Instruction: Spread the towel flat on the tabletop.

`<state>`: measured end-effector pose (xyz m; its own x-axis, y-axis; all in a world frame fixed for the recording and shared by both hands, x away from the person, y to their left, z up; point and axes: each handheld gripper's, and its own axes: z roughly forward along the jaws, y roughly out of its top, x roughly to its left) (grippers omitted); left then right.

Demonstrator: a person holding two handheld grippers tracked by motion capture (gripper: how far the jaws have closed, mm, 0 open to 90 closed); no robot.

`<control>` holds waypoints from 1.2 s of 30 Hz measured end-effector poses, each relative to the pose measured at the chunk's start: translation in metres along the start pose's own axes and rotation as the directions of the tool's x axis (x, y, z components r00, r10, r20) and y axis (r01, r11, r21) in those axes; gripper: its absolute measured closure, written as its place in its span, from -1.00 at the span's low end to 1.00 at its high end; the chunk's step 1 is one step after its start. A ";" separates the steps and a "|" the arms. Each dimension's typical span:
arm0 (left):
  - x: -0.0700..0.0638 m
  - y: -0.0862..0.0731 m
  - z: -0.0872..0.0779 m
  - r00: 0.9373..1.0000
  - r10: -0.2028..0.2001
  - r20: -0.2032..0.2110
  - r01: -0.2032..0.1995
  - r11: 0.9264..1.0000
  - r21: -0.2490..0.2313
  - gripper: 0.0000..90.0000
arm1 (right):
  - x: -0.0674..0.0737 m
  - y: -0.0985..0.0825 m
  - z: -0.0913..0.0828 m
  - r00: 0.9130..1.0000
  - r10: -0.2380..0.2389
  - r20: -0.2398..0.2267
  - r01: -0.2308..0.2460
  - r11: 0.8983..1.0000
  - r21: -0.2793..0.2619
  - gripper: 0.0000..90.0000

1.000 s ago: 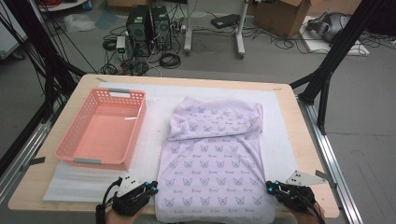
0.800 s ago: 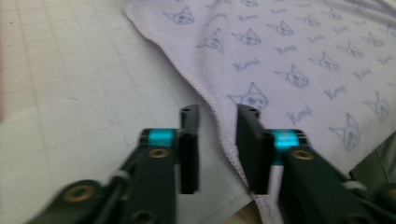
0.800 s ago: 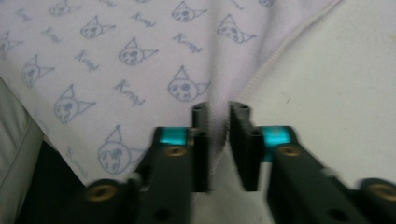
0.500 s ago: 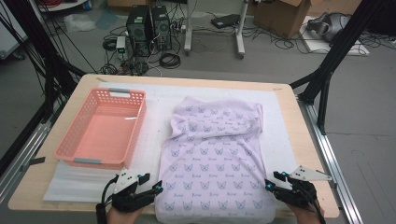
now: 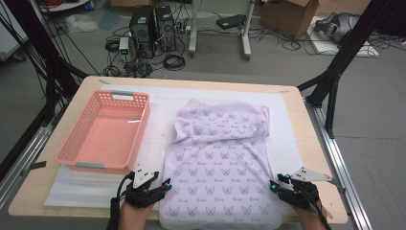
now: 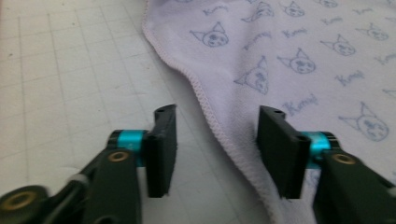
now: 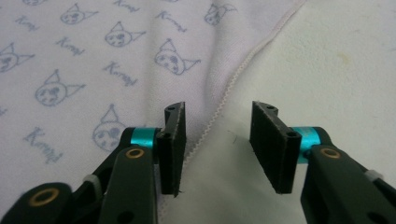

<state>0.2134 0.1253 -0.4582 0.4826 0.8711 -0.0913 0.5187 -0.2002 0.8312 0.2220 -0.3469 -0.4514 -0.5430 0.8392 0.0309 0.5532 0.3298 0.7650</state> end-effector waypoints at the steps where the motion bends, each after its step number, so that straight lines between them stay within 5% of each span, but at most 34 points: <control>1: -0.001 -0.001 0.000 1.000 0.013 -0.004 -0.013 1.000 -0.004 0.41 | 0.000 0.000 0.000 1.000 0.001 -0.006 -0.001 1.000 -0.001 0.39; 4: -0.007 -0.001 -0.001 1.000 0.028 0.009 -0.028 1.000 0.003 0.87 | 0.000 -0.001 -0.002 1.000 0.003 -0.028 -0.003 1.000 -0.001 0.68; 6: -0.009 0.000 -0.002 0.999 0.034 0.008 -0.034 0.999 0.010 0.91 | 0.000 -0.003 -0.003 0.998 0.003 -0.060 -0.003 1.000 -0.006 0.92; 10: -0.007 -0.002 -0.005 0.999 -0.002 0.034 0.002 1.000 0.010 0.91 | 0.000 -0.004 -0.005 0.998 -0.003 -0.070 0.002 1.000 -0.005 0.92; 21: -0.007 -0.004 -0.012 0.998 -0.015 0.062 0.014 1.000 0.023 0.92 | 0.000 -0.007 -0.008 0.996 -0.001 -0.084 0.001 1.000 -0.008 0.93; 36: -0.012 -0.019 -0.043 0.992 0.009 0.123 -0.016 0.998 0.060 0.92 | 0.013 -0.023 -0.033 0.990 -0.019 -0.137 0.024 0.999 0.036 0.94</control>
<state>0.1678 0.1377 -0.4494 0.5704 0.8075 -0.1506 0.5520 -0.2411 0.7982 0.1811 -0.3577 -0.4469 -0.6350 0.7655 0.1043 0.5623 0.3653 0.7419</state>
